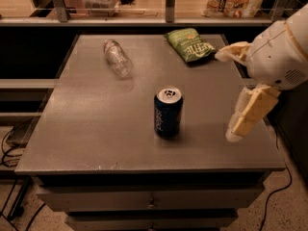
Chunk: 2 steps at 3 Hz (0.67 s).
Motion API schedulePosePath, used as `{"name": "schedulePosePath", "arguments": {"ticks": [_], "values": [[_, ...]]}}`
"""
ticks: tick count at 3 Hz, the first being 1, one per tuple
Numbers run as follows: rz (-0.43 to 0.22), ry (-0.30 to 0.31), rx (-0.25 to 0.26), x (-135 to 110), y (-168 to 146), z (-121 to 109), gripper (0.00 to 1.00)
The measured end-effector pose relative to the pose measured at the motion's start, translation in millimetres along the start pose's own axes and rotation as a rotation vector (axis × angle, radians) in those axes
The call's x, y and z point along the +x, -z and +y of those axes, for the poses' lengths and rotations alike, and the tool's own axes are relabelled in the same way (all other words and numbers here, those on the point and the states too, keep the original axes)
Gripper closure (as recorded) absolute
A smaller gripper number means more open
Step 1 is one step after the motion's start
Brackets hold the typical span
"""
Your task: Knock pepsi can over
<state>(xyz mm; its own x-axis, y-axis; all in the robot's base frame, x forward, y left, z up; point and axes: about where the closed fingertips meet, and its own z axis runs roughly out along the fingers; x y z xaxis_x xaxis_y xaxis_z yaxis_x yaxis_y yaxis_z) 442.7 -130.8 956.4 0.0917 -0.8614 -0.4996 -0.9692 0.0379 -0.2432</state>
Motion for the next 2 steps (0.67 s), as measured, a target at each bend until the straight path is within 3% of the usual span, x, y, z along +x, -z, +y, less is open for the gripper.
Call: {"name": "schedulePosePath", "arguments": {"ticks": [1, 2], "values": [[-0.167, 0.011, -0.071, -21.5, -46.7, -4.8, 0.00], [-0.256, 0.018, -0.105, -34.8, -70.2, -5.8, 0.00]]}}
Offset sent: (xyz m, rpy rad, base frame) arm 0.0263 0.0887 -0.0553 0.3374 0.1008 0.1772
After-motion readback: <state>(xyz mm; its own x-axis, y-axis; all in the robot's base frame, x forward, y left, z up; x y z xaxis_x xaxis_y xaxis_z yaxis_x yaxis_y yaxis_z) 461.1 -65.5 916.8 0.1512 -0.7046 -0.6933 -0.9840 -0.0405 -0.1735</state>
